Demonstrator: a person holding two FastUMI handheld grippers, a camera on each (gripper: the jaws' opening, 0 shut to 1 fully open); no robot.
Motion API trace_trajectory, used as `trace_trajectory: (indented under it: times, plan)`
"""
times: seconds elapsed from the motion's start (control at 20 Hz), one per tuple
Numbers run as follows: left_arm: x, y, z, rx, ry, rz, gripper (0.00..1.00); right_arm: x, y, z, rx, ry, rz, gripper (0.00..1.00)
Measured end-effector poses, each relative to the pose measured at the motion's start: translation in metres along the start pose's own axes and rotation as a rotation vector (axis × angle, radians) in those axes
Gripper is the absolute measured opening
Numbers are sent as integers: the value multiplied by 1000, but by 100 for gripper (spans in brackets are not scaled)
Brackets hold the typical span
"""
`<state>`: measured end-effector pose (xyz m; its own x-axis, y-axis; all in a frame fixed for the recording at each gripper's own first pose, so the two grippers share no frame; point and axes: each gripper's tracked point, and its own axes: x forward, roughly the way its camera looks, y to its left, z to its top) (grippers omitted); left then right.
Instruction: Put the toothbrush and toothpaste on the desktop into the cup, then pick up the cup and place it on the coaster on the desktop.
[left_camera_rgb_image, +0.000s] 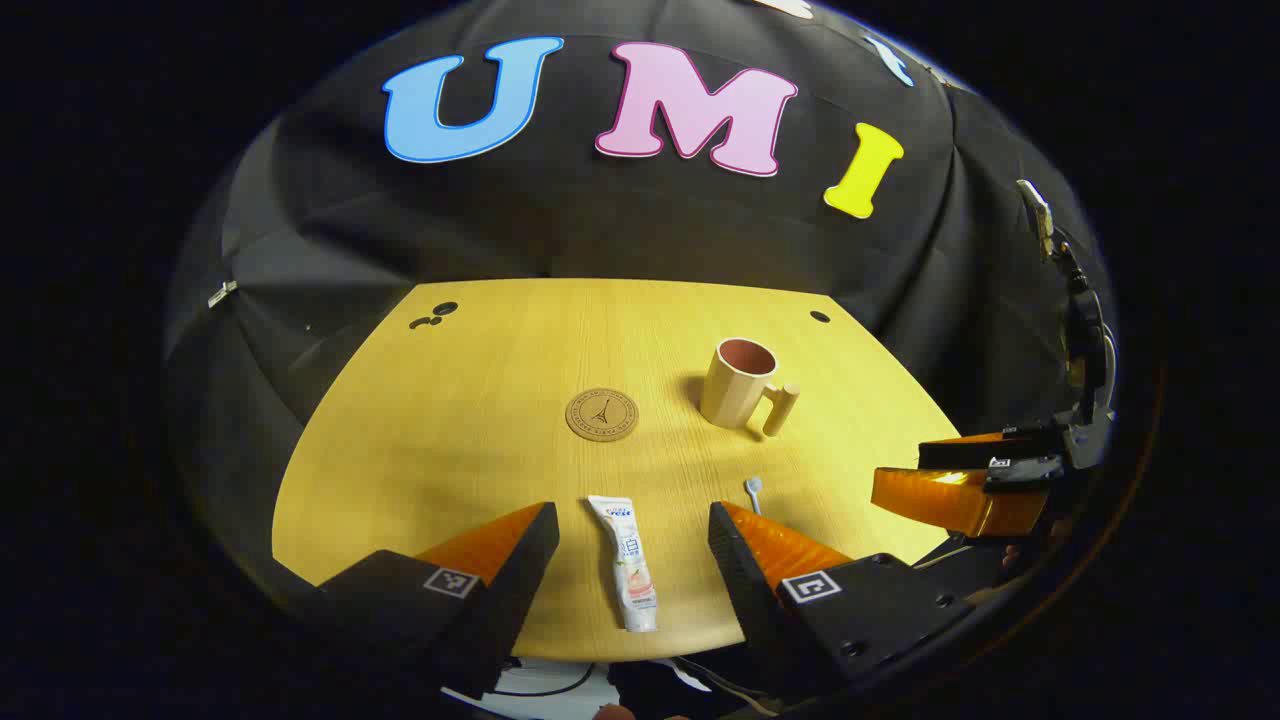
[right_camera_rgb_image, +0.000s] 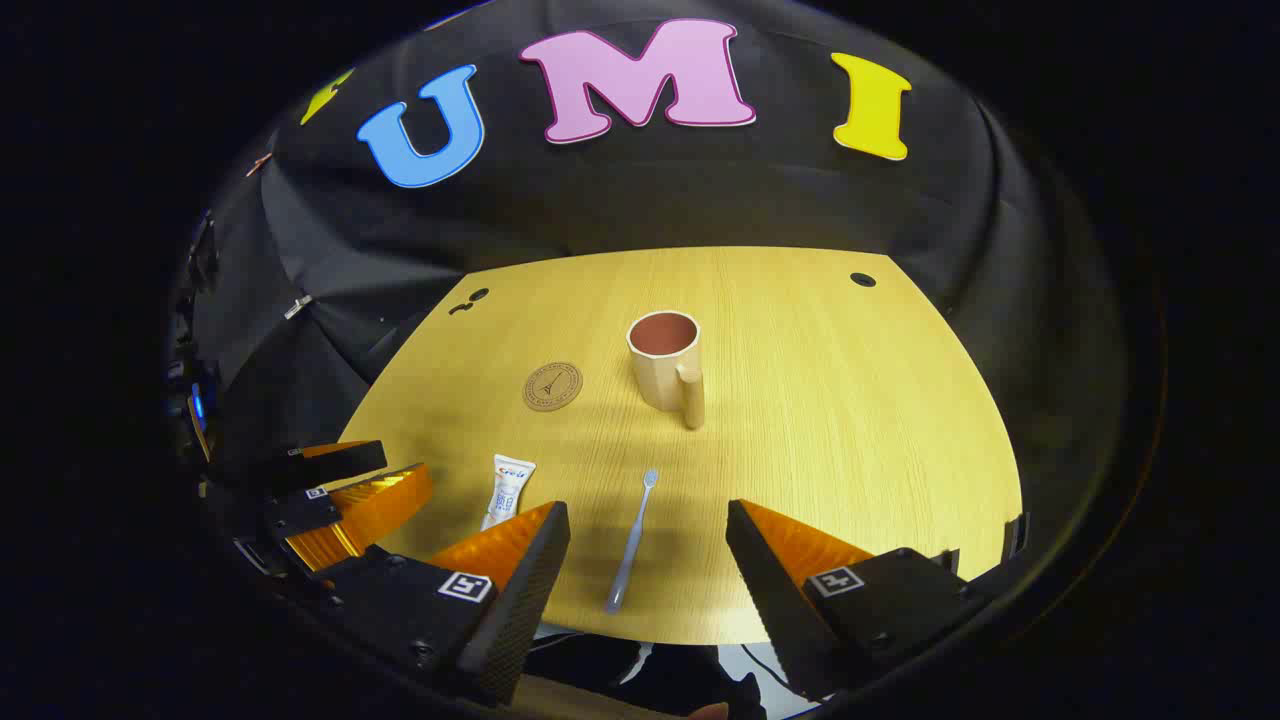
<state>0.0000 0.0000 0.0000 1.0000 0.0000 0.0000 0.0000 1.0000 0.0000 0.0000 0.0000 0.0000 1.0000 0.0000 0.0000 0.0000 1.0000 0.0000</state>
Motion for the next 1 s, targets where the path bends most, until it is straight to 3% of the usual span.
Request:
trace_trajectory:
  times: [0.65, 1.0]
  plan:
    - [7, -7, -11, 6, 52, -11, 94, 1, -2, -5, 18, 14, -7, 98]
    - [32, -11, -46, 38, 161, -2, 94, 0, -5, -10, 9, 27, -10, 98]
